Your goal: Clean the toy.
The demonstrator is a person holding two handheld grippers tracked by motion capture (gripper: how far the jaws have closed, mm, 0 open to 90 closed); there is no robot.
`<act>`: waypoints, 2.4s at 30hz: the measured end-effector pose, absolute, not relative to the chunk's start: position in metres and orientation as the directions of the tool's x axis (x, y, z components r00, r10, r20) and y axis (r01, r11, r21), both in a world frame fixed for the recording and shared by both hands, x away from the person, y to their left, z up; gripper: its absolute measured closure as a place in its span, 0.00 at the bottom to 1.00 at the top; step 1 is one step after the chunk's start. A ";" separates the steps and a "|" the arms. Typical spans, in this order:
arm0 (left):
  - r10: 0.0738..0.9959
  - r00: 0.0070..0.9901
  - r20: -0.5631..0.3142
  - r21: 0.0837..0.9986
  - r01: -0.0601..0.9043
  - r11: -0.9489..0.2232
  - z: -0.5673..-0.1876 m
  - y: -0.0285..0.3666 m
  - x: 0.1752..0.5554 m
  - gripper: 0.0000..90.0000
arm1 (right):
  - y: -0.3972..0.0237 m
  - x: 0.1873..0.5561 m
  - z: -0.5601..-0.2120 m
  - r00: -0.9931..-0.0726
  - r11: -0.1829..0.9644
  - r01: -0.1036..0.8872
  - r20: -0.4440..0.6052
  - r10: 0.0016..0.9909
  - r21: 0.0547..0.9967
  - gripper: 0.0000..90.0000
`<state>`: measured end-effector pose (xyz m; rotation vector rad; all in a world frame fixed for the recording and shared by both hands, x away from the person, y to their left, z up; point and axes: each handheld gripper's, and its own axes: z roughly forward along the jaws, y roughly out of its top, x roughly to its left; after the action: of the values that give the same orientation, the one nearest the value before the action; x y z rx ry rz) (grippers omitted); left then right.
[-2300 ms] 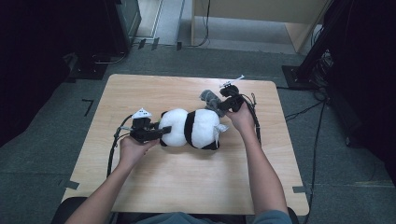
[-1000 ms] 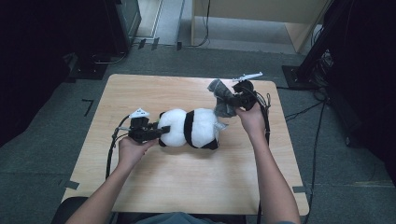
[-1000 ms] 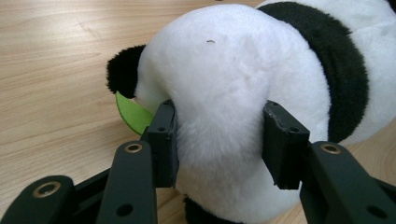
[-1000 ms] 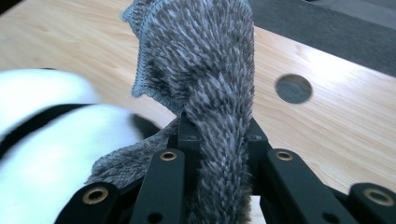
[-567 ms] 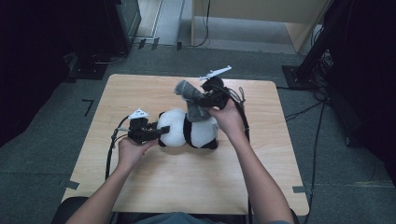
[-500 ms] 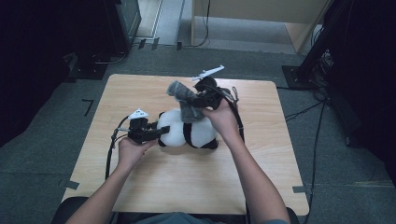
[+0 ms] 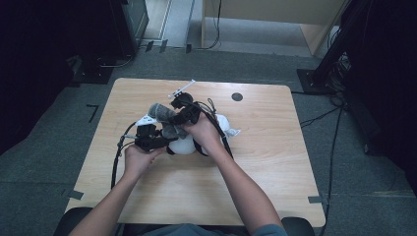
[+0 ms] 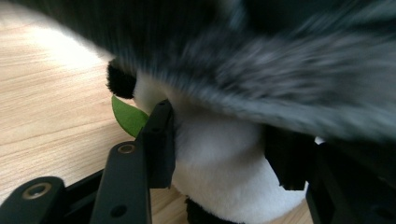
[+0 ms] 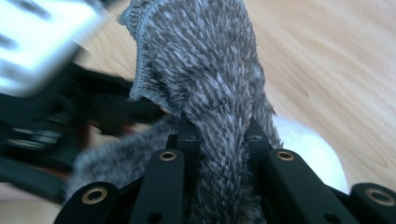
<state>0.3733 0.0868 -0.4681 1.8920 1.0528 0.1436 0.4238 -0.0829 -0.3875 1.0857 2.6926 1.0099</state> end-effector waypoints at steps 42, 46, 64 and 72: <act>0.705 0.630 -0.327 0.769 0.611 -0.189 -0.470 0.089 0.375 0.59 | -0.273 0.400 -0.393 -0.491 0.287 0.732 0.186 0.851 0.619 0.85; 0.701 0.635 -0.326 0.776 0.603 -0.186 -0.471 0.089 0.374 0.59 | -0.279 0.398 -0.408 -0.465 0.259 0.754 0.213 0.859 0.603 0.85; 0.698 0.633 -0.335 0.776 0.605 -0.176 -0.472 0.091 0.374 0.58 | -0.290 0.397 -0.404 -0.450 0.228 0.750 0.226 0.864 0.621 0.85; 0.698 0.632 -0.337 0.776 0.606 -0.174 -0.472 0.091 0.374 0.58 | -0.255 0.396 -0.347 -0.555 0.290 0.662 0.191 0.810 0.691 0.85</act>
<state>0.3744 0.0908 -0.4719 1.8646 1.0398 0.1172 0.3960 -0.2548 -0.3475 1.3655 2.3592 1.1153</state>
